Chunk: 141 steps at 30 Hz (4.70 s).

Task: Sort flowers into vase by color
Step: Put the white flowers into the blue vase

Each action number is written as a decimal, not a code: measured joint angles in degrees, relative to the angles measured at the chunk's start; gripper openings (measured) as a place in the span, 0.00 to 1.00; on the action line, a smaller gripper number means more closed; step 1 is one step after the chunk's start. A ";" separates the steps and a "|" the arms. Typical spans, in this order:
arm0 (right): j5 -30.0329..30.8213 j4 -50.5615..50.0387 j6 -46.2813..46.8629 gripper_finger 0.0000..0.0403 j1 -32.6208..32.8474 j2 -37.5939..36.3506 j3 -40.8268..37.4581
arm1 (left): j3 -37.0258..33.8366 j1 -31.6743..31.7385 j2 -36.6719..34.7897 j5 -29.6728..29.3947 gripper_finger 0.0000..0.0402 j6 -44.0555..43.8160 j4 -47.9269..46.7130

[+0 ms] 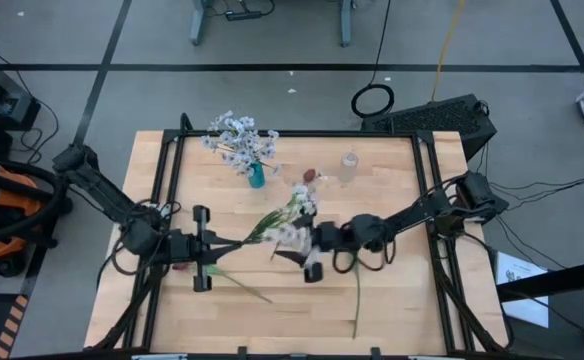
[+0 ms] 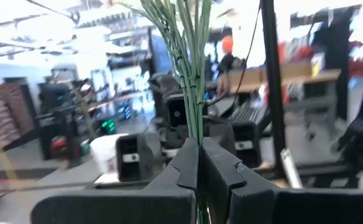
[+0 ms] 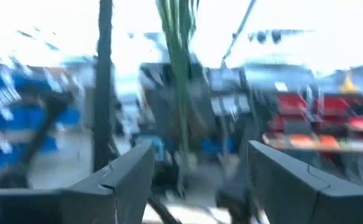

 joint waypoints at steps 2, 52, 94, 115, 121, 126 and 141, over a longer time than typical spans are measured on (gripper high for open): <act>-3.11 3.42 0.38 0.61 0.06 0.00 -0.32 | -2.60 0.46 1.76 1.89 0.02 -0.02 6.31; -1.06 -2.25 0.16 0.70 3.27 0.89 7.09 | -4.75 6.83 17.72 12.00 0.02 -4.05 24.14; 1.97 -12.47 2.82 0.00 2.28 0.89 7.13 | -4.71 -1.88 15.27 -8.47 0.64 -15.41 11.46; 1.89 -22.58 6.88 0.00 2.43 -1.70 7.09 | -4.73 -9.61 1.73 -14.91 0.67 -29.93 -13.61; 2.09 -27.08 7.76 0.00 2.95 -3.69 7.06 | -4.73 -10.19 -1.69 -14.80 0.67 -30.24 -19.71; 1.87 -27.38 7.77 0.00 3.09 -3.94 7.06 | -4.73 -10.33 -3.80 -14.48 0.67 -34.34 -26.01; 2.29 -34.16 16.67 0.00 1.71 -3.89 7.07 | -4.73 -2.70 -4.35 -10.33 0.67 -35.54 -21.39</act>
